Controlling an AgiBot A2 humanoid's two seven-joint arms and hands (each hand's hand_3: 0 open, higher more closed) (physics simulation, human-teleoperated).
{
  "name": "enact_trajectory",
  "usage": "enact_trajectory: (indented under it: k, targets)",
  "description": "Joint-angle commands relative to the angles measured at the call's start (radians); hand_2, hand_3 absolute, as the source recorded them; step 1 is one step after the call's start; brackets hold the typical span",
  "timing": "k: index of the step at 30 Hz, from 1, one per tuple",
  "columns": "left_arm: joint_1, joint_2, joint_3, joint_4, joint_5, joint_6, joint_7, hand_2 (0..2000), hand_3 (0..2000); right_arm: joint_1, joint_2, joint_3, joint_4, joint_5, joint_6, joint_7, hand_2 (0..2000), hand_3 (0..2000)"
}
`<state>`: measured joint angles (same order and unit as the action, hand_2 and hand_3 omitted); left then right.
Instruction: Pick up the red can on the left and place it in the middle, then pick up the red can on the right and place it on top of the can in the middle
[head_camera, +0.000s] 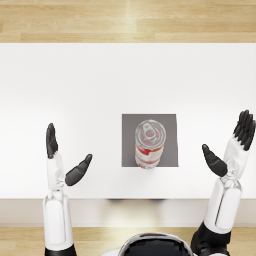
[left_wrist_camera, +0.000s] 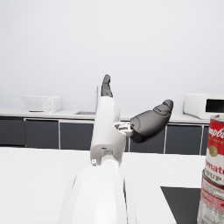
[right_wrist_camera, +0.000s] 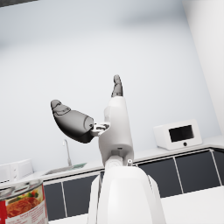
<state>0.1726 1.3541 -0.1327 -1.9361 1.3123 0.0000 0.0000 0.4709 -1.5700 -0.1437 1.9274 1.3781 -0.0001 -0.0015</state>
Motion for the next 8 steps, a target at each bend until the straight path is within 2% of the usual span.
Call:
enact_trajectory:
  k: [1, 8]
  targets:
    - [0.0, 0.0, 0.0, 0.0, 0.0, 0.0, 0.0, 0, 0, 0.0, 0.0, 0.0, 0.0, 0.0, 0.0, 0.0, 0, 0]
    - [0.0, 0.0, -0.001, 0.001, 0.0, 0.0, 0.0, 0, 0, 0.0, 0.0, -0.001, 0.0, 0.0, 0.0, 0.001, 0, 0]
